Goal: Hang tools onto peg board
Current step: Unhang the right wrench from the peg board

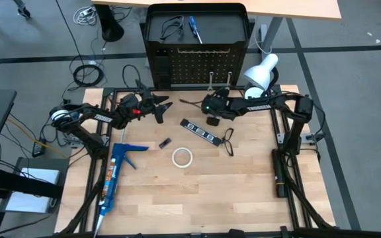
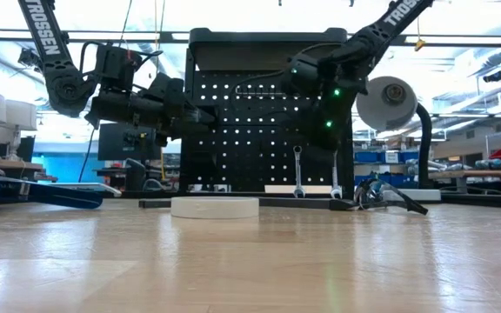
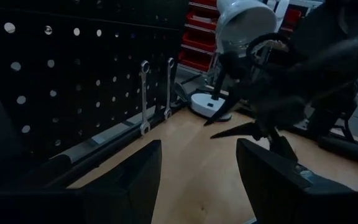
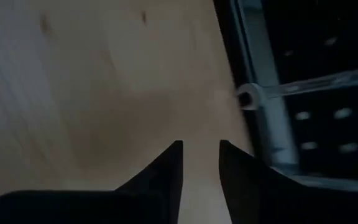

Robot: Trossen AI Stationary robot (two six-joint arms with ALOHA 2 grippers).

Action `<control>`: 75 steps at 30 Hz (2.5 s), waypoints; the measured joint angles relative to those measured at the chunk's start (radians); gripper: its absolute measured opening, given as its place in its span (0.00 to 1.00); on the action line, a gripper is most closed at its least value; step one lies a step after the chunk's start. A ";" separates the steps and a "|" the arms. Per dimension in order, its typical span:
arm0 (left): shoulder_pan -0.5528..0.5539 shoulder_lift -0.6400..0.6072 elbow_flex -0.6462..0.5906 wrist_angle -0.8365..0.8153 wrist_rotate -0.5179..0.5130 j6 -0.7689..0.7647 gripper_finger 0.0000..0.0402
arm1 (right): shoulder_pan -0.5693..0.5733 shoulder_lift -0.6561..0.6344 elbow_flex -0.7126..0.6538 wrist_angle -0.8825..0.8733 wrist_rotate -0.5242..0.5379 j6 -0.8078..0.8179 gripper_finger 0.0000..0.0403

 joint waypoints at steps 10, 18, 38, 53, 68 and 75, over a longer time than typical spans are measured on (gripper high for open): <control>0.000 0.000 0.000 -0.007 0.019 0.001 0.53 | 0.019 -0.013 -0.244 0.687 -0.014 0.310 0.20; 0.000 0.000 0.000 -0.010 0.019 0.022 0.53 | 0.079 -0.015 -0.502 1.350 0.031 0.457 0.19; 0.000 0.000 0.000 -0.009 0.019 0.019 0.53 | -0.073 -0.021 -0.577 1.296 0.223 0.526 0.33; 0.001 0.000 0.000 -0.011 0.019 0.048 0.53 | -0.276 -0.027 -0.630 1.215 -0.100 0.522 0.48; 0.001 0.000 0.000 -0.011 0.019 0.049 0.53 | -0.397 -0.030 -0.642 1.266 -0.338 0.389 0.60; 0.001 0.000 0.000 -0.015 0.019 0.052 0.53 | -0.447 -0.030 -0.641 1.248 -0.381 0.305 0.60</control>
